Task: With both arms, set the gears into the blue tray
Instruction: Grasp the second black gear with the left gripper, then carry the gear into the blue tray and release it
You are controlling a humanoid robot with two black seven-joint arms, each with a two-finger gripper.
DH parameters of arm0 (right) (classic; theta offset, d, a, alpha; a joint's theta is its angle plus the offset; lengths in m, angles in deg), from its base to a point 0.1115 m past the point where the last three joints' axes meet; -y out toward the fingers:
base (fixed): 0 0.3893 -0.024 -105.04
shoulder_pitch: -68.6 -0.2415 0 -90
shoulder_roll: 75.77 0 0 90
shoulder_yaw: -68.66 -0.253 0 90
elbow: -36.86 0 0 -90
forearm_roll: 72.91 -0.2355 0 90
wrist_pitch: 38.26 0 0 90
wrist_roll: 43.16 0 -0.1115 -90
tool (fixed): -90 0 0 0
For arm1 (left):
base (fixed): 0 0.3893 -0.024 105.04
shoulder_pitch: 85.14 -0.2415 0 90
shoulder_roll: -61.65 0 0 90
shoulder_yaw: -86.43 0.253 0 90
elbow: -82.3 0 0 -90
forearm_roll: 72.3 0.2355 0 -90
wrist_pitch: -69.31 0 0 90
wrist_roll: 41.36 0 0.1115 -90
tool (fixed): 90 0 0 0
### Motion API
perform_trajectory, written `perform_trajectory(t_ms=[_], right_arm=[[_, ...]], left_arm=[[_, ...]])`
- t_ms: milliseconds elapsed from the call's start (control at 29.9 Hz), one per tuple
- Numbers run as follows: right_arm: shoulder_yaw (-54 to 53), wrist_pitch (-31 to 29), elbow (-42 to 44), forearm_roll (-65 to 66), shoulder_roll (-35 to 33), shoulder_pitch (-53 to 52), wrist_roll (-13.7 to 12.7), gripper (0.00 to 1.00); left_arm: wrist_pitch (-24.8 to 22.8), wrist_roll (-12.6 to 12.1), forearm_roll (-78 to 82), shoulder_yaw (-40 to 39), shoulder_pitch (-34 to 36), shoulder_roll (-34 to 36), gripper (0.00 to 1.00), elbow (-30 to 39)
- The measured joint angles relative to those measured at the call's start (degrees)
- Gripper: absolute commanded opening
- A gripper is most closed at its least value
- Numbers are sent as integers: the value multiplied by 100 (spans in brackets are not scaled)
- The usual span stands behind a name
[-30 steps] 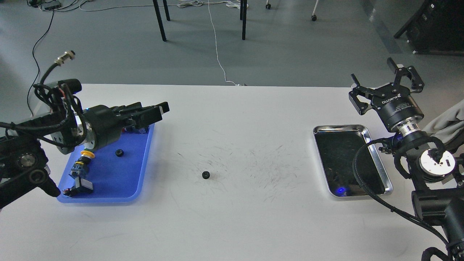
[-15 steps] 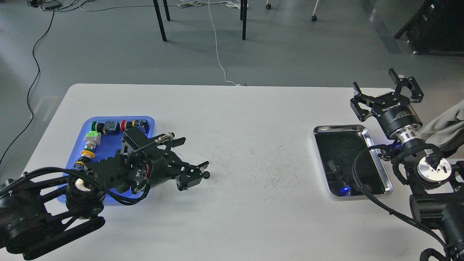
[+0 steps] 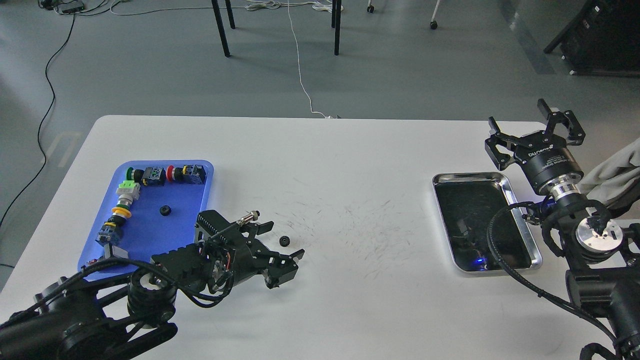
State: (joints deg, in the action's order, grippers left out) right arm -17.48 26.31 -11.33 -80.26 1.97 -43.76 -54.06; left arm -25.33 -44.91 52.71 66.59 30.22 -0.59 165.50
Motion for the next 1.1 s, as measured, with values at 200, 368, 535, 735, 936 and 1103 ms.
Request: perform_trajectory(t_ms=[200, 368, 535, 735, 936, 1103], right_arm=[[-15, 1, -10, -3, -13, 19, 1, 94], [-1, -7, -14, -4, -13, 30, 1, 94], [2, -36, -25, -4, -13, 59, 1, 94], [-5, -66, -49, -3, -14, 70, 1, 95], [-15, -142, -74, -4, -22, 138, 1, 95], [-13, -172, -93, -4, -65, 146, 1, 95]], left_arm=[[46, -5, 0, -10, -72, -104, 69, -184], [51, -2, 0, -7, -82, -106, 61, -309], [51, 3, 0, -3, -84, -112, 48, -373], [51, 3, -1, -2, -89, -131, 29, -478], [59, -6, 0, -9, -85, -298, 7, -617], [53, -5, -2, -14, -69, -311, 5, -634]])
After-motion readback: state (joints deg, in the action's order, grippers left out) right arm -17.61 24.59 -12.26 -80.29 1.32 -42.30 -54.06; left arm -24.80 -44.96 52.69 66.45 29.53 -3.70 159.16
